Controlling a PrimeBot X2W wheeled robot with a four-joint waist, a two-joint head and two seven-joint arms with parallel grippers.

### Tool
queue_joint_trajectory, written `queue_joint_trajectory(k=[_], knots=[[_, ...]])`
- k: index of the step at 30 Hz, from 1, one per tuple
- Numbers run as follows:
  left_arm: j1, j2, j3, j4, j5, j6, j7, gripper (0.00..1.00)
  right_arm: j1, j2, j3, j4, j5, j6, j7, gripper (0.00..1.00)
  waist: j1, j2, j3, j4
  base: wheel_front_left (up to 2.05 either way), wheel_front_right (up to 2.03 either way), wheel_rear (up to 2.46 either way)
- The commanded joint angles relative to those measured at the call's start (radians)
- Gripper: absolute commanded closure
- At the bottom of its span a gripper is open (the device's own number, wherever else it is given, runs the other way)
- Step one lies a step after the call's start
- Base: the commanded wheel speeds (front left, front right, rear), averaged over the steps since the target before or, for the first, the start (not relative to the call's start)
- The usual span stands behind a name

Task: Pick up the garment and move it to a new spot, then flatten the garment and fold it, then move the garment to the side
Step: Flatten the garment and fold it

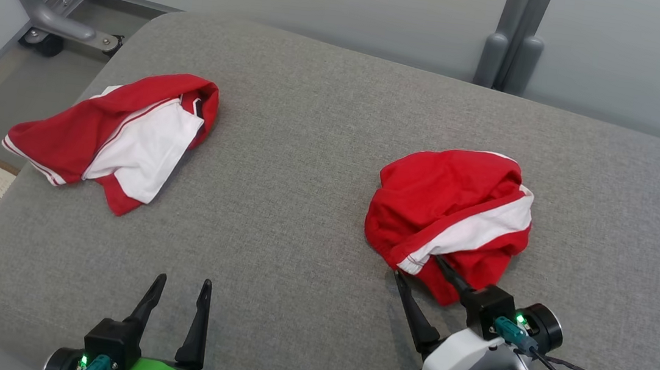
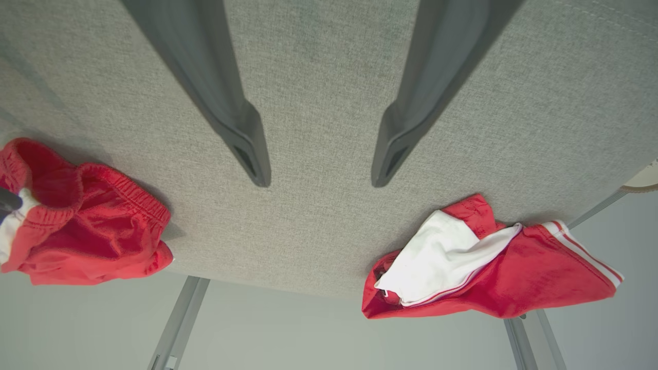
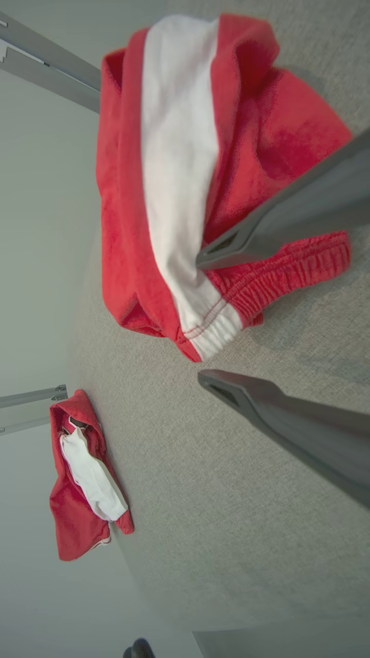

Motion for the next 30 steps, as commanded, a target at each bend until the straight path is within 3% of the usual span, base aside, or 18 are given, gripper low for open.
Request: queue_joint_trajectory(k=[1, 5, 6, 8, 9, 15, 20, 30], knots=[[-0.011, 0.002, 0.000, 0.001, -0.003, -0.002, 0.000, 0.00, 0.002, -0.004, 0.004, 0.014, 0.001, -0.001, 0.000, 0.00, 0.0000, 0.0000, 0.010, 0.012, 0.00, 0.00, 0.00], [-0.008, 0.002, -0.003, 0.004, -0.014, -0.002, 0.000, 0.00, -0.019, -0.004, 0.010, 0.050, -0.002, -0.001, 0.000, 0.00, 0.0000, 0.0000, 0.018, 0.017, 0.00, 0.00, 0.00], [-0.011, 0.002, -0.005, 0.004, -0.016, -0.002, 0.000, 0.00, -0.026, -0.004, 0.009, 0.056, 0.000, -0.001, 0.000, 0.16, 0.0000, 0.0000, 0.020, 0.018, 0.00, 0.00, 0.00], [-0.020, 0.002, -0.010, 0.002, -0.023, -0.002, 0.000, 0.00, -0.035, -0.004, 0.000, 0.066, 0.001, -0.001, 0.000, 0.80, 0.0000, 0.0000, 0.025, 0.019, 0.00, 0.00, 0.00], [-0.024, 0.002, -0.012, 0.001, -0.025, -0.002, 0.000, 0.00, -0.038, -0.004, -0.003, 0.070, -0.001, -0.001, 0.000, 1.00, 0.0000, 0.0000, 0.027, 0.020, 0.00, 0.00, 0.00], [-0.029, 0.002, -0.017, -0.004, -0.037, -0.003, 0.000, 0.00, -0.066, -0.004, -0.020, 0.061, 0.015, -0.001, 0.000, 1.00, 0.0000, 0.0000, 0.027, 0.015, 0.00, 0.00, 0.00], [-0.013, 0.002, -0.015, -0.001, -0.034, -0.003, 0.000, 0.00, -0.070, -0.004, -0.049, -0.038, 0.066, -0.001, 0.000, 1.00, 0.0000, 0.0000, 0.012, -0.007, 0.00, 0.00, 0.00], [0.029, 0.002, -0.030, 0.019, -0.019, -0.003, 0.000, 0.00, -0.112, -0.004, -0.305, -0.294, 0.114, -0.001, 0.000, 1.00, 0.0000, 0.0000, -0.063, -0.100, 0.00, 0.00, 0.00]])
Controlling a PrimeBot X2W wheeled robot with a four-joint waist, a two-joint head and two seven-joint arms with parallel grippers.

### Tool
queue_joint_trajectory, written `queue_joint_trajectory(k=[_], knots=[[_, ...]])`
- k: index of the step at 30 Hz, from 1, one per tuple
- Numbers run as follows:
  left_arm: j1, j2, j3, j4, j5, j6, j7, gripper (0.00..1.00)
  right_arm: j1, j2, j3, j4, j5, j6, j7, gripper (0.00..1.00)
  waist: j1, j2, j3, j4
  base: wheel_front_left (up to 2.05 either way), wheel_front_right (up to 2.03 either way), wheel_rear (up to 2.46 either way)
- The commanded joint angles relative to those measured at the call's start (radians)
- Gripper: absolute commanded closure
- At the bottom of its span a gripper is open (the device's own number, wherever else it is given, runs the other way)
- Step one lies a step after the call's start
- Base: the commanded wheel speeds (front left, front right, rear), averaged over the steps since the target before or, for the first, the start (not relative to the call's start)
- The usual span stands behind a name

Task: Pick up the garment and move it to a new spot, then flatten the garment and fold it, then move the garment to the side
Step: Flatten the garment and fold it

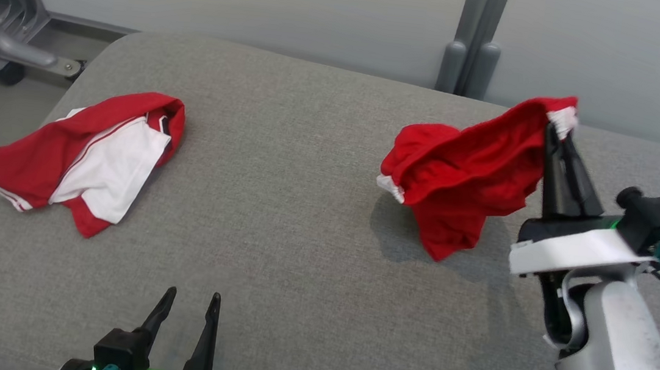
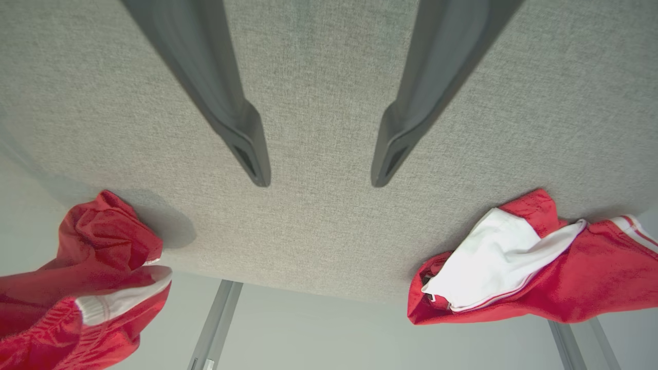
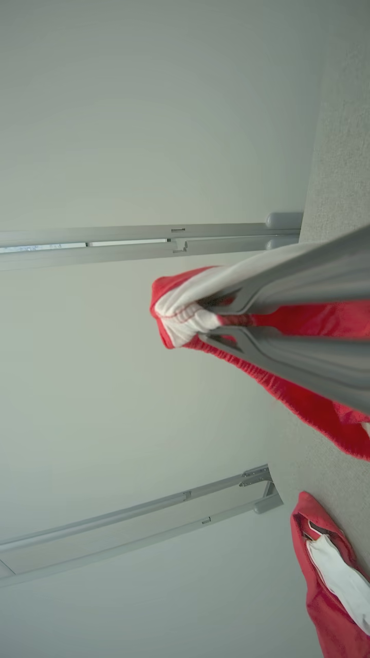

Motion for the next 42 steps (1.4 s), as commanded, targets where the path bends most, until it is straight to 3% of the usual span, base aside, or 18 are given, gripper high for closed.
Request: queue_joint_trajectory(k=[1, 6, 11, 23, 24, 25, 26, 31, 42], knots=[[0.015, 0.002, -0.005, 0.002, 0.004, -0.003, 0.000, 0.00, -0.019, -0.003, -0.034, -0.041, -0.007, -0.001, 0.000, 1.00, 0.0000, 0.0000, -0.037, -0.047, 0.00, 0.00, 0.00], [0.016, 0.002, -0.011, 0.005, -0.005, -0.003, 0.000, 0.00, -0.037, -0.002, -0.069, -0.101, -0.016, -0.001, 0.000, 1.00, 0.0000, 0.0000, -0.051, -0.073, 0.00, 0.00, 0.00], [0.003, 0.002, -0.039, 0.012, -0.014, -0.003, 0.000, 0.00, -0.027, -0.002, -0.004, -0.112, -0.008, -0.001, 0.000, 1.00, 0.0000, 0.0000, -0.053, -0.065, 0.00, 0.00, 0.00], [-0.028, 0.003, -0.151, 0.046, -0.023, -0.002, 0.000, 0.00, -0.055, -0.003, 0.205, 0.132, -0.006, -0.001, 0.000, 1.00, 0.0000, 0.0000, -0.008, 0.175, 0.00, 0.00, 0.00], [-0.022, 0.003, -0.147, 0.049, -0.022, -0.003, 0.000, 0.00, -0.053, -0.003, 0.235, 0.174, 0.002, -0.001, 0.000, 0.96, 0.0000, 0.0000, -0.005, 0.187, 0.00, 0.00, 0.00], [-0.016, 0.003, -0.142, 0.053, -0.019, -0.002, 0.000, 0.00, -0.046, -0.003, 0.277, 0.234, 0.020, -0.001, 0.000, 0.53, 0.0000, 0.0000, -0.004, 0.195, 0.00, 0.00, 0.00], [-0.009, 0.003, -0.137, 0.058, -0.017, -0.003, 0.000, 0.00, -0.054, -0.003, 0.316, 0.272, 0.043, -0.001, 0.000, 0.00, 0.0000, 0.0000, -0.002, 0.199, 0.00, 0.00, 0.00], [0.011, 0.001, -0.103, 0.071, -0.019, -0.003, 0.000, 0.00, -0.070, -0.006, 0.510, 0.423, 0.143, -0.001, -0.001, 0.00, 0.0000, 0.0000, -0.007, 0.150, 0.00, 0.00, 0.00], [-0.009, 0.002, -0.068, 0.049, -0.023, -0.003, 0.000, 0.00, 0.014, -0.040, 0.699, 0.478, 0.272, -0.001, -0.001, 0.00, 0.0000, 0.0000, -0.058, -0.037, 0.00, 0.00, 0.00]])
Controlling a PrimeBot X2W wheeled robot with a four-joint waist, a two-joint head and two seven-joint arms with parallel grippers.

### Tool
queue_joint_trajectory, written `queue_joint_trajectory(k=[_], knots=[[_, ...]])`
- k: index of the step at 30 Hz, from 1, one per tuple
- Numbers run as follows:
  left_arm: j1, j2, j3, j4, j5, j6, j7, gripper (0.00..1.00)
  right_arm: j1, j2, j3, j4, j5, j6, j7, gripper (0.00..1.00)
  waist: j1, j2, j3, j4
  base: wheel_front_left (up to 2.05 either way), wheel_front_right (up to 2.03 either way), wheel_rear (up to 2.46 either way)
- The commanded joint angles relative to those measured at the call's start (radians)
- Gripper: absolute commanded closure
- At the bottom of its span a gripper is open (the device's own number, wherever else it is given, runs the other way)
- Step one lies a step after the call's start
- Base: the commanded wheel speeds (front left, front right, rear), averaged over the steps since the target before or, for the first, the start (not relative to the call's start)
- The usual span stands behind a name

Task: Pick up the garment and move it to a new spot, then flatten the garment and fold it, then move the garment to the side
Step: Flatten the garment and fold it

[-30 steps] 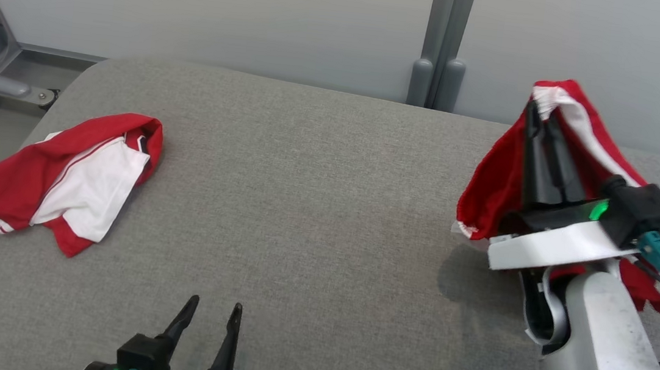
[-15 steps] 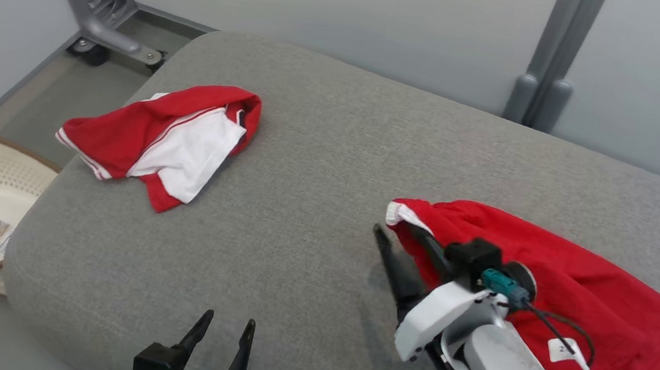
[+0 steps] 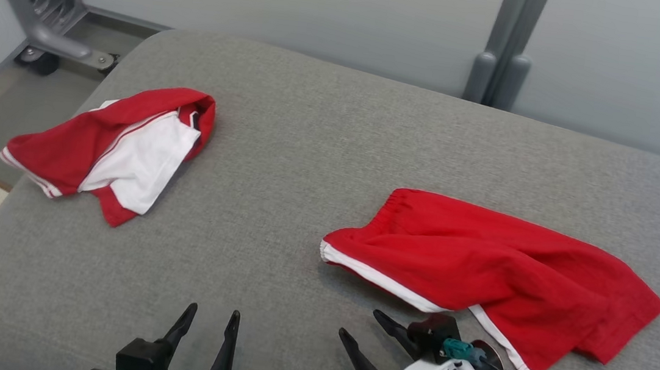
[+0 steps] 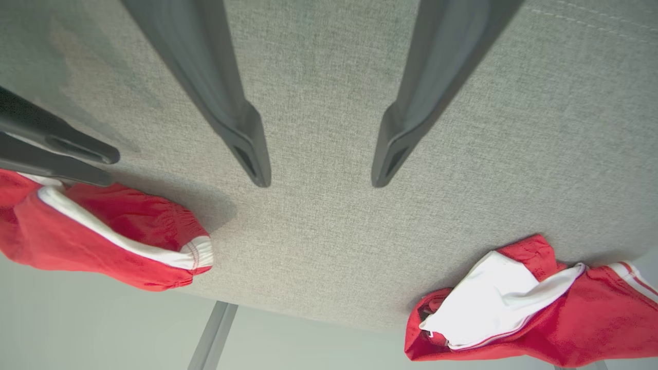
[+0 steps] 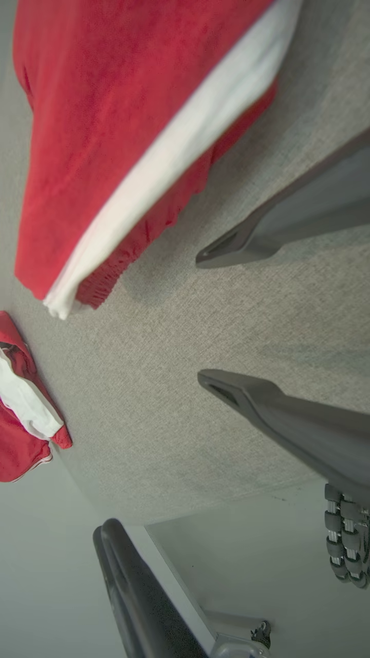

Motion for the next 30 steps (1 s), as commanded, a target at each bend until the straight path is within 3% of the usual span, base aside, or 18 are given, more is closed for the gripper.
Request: queue_joint_trajectory(k=[1, 6, 16, 23, 30], knots=[[-0.013, 0.003, 0.006, -0.009, -0.001, -0.002, -0.001, 0.00, 0.021, -0.026, 0.009, -0.013, 0.032, -0.001, -0.003, 0.00, 0.0000, 0.0000, -0.051, -0.116, 0.00, 0.00, 0.00], [0.003, 0.003, 0.012, -0.019, -0.005, -0.002, -0.001, 0.00, 0.081, -0.078, -0.130, -0.089, 0.036, -0.001, -0.003, 0.00, 0.0000, 0.0000, -0.056, -0.176, 0.00, 0.00, 0.00], [0.013, 0.003, 0.020, -0.031, -0.006, -0.002, -0.001, 0.00, 0.243, -0.101, -0.379, -0.177, -0.076, -0.001, -0.003, 0.00, 0.0000, 0.0000, -0.054, -0.225, 0.00, 0.00, 0.00], [0.009, 0.003, 0.013, -0.029, 0.001, -0.002, -0.001, 0.00, 0.286, -0.069, -0.469, -0.162, -0.129, -0.001, -0.003, 0.00, 0.0000, 0.0000, -0.047, -0.222, 0.00, 0.00, 0.00], [0.003, 0.003, 0.006, -0.029, 0.006, -0.002, -0.001, 0.00, 0.260, -0.044, -0.504, -0.121, -0.113, -0.001, -0.003, 0.00, 0.0000, 0.0000, -0.029, -0.201, 0.00, 0.00, 0.00]])
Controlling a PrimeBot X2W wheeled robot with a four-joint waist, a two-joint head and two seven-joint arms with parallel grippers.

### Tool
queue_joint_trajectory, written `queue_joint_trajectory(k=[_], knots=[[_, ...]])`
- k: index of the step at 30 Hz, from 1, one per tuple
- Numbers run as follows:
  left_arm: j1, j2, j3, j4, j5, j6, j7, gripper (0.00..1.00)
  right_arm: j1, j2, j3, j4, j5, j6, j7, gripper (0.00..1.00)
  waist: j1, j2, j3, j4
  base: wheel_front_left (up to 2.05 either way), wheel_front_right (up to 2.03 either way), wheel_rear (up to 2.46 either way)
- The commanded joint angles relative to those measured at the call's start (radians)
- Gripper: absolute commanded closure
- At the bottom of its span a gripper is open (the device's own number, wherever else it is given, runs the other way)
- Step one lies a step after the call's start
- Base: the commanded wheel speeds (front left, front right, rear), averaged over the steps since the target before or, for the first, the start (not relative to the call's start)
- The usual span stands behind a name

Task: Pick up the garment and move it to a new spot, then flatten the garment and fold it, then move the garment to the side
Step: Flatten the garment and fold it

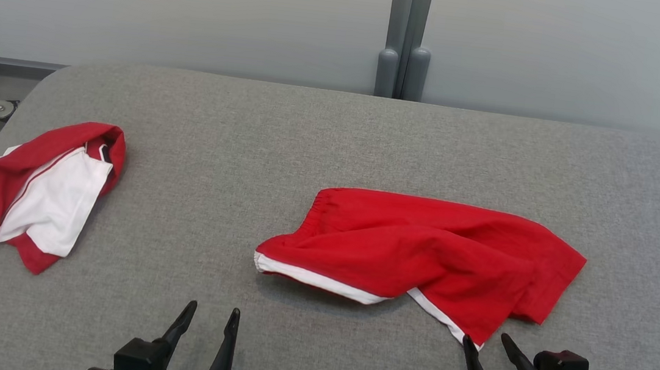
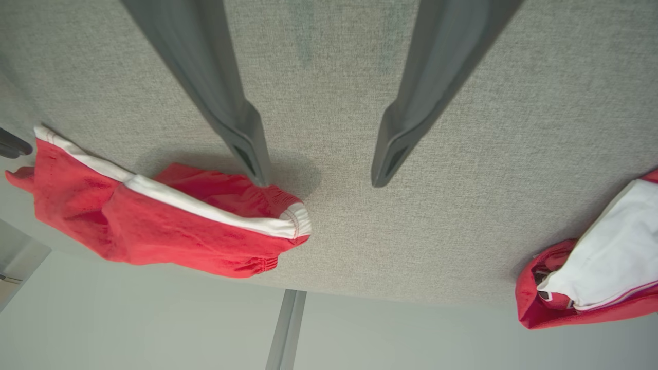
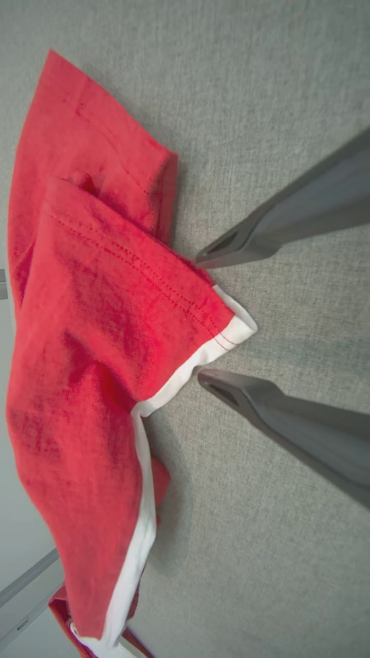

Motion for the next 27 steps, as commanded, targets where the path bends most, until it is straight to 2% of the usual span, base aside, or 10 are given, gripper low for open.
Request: queue_joint_trajectory(k=[1, 14, 20, 21, 22, 23, 24, 25, 26, 27], knots=[[-0.003, 0.003, 0.000, -0.003, 0.007, -0.003, -0.001, 0.00, -0.012, 0.001, -0.007, 0.008, 0.005, -0.001, -0.003, 0.00, 0.0000, 0.0000, 0.009, 0.010, 0.00, 0.00, 0.00], [-0.023, 0.003, 0.004, -0.002, 0.028, -0.003, -0.001, 0.00, -0.056, 0.021, -0.045, 0.064, 0.033, -0.001, -0.003, 0.00, 0.0000, 0.0000, 0.050, 0.029, 0.00, 0.00, 0.00], [-0.026, 0.003, 0.008, -0.004, 0.036, -0.003, -0.001, 0.00, -0.055, 0.028, -0.039, 0.050, 0.022, -0.001, -0.003, 0.00, 0.0000, 0.0000, 0.056, 0.026, 0.00, 0.00, 0.00], [-0.026, 0.003, 0.009, -0.004, 0.036, -0.003, -0.001, 0.00, -0.055, 0.029, -0.036, 0.046, 0.022, -0.001, -0.003, 0.12, 0.0000, 0.0000, 0.056, 0.025, 0.00, 0.00, 0.00], [-0.026, 0.003, 0.009, -0.004, 0.036, -0.003, -0.001, 0.00, -0.055, 0.029, -0.036, 0.046, 0.022, -0.001, -0.003, 0.12, 0.0000, 0.0000, 0.056, 0.025, 0.00, 0.00, 0.00], [-0.027, 0.003, 0.009, -0.003, 0.037, -0.003, -0.001, 0.00, -0.056, 0.029, -0.030, 0.044, 0.021, -0.001, -0.003, 0.31, 0.0000, 0.0000, 0.056, 0.024, 0.00, 0.00, 0.00], [-0.027, 0.003, 0.008, -0.003, 0.036, -0.003, -0.001, 0.00, -0.057, 0.028, -0.025, 0.043, 0.018, -0.001, -0.003, 0.62, 0.0000, 0.0000, 0.056, 0.023, 0.00, 0.00, 0.00], [-0.028, 0.003, 0.006, -0.002, 0.036, -0.003, -0.001, 0.00, -0.060, 0.028, -0.023, 0.042, 0.016, -0.001, -0.003, 0.83, 0.0000, 0.0000, 0.056, 0.022, 0.00, 0.00, 0.00], [-0.030, 0.003, 0.002, -0.003, 0.035, -0.003, -0.001, 0.00, -0.063, 0.027, -0.022, 0.040, 0.014, -0.001, -0.003, 1.00, 0.0000, 0.0000, 0.055, 0.022, 0.00, 0.00, 0.00], [-0.031, 0.003, 0.000, -0.004, 0.034, -0.003, -0.001, 0.00, -0.064, 0.028, -0.020, 0.037, 0.013, -0.001, -0.003, 1.00, 0.0000, 0.0000, 0.055, 0.021, 0.00, 0.00, 0.00]])
